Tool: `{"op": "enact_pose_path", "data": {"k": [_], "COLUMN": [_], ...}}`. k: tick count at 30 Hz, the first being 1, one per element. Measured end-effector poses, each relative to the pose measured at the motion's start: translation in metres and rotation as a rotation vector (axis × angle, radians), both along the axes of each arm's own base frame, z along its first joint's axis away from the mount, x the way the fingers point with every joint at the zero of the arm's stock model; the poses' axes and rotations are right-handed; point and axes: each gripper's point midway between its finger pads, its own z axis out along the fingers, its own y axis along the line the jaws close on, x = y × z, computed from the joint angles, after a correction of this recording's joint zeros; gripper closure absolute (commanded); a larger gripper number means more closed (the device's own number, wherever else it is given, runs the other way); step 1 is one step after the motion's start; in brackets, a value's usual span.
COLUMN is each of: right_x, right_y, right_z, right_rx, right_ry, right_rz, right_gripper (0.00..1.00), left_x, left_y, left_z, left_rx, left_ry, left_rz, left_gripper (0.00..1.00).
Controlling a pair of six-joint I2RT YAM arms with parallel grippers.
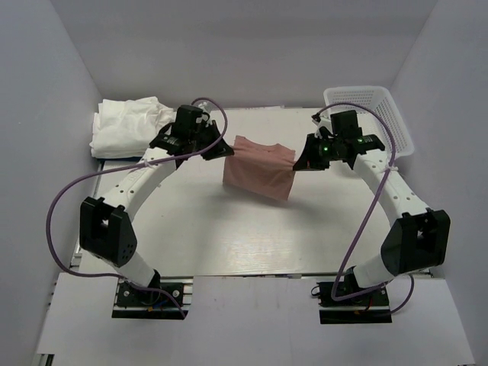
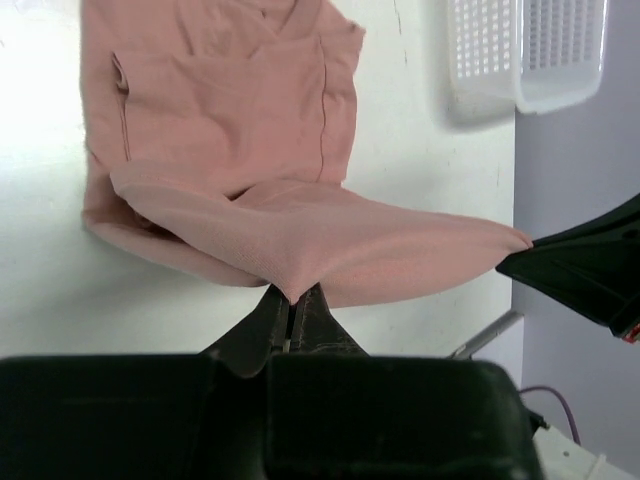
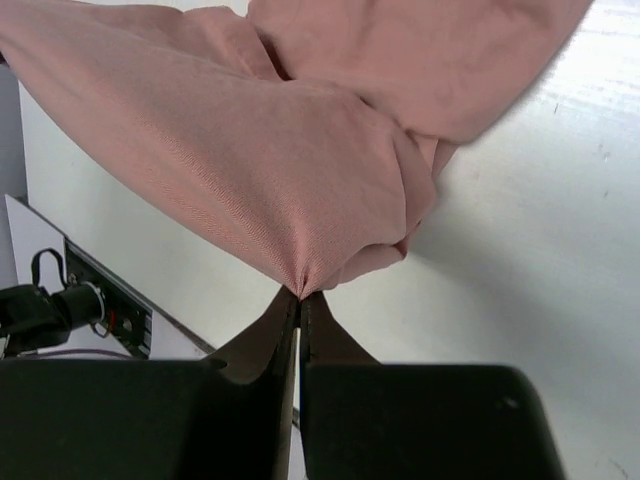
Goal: Fold and stack the t-shirts
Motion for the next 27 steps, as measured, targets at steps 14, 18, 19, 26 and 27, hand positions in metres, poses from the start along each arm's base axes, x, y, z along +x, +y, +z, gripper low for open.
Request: {"op": "enact_pose_path", "data": {"k": [14,18,19,26,27], "right_x": [0.073,0.095,0.100,0.130,0.133], "right_y": [-0.004,-0.007,-0.008,-0.010,-0.010], "right_z": [-0.011,-0.025,-0.030,-0.071,-0.075], "right_rx": [0.010,0.007,0.006,-0.005,-0.006], "right_ry": [-0.015,0.000,0.009,0.068,0.074], "right_rz": [-0.039,-0.056,-0.059,-0.074,-0.075], "right_gripper": [1.00,1.00,1.00,1.00,1.00], "left_x": [0.093,0.114,0.118,0.140,0.143], "left_y": [-0.008,-0.011,-0.012,-0.015,-0.015], "left_z": [-0.030,-0.042,-0.045,-0.072,-0.076], "left_rx": [0.032,0.031,0.029,0.018,0.017], "left_ry": [0.038,0.048,0.050,0.079,0.082], "left_rz": [0.051,0.045,0.043,0.028,0.028], "left_gripper": [1.00,1.00,1.00,1.00,1.00]}}
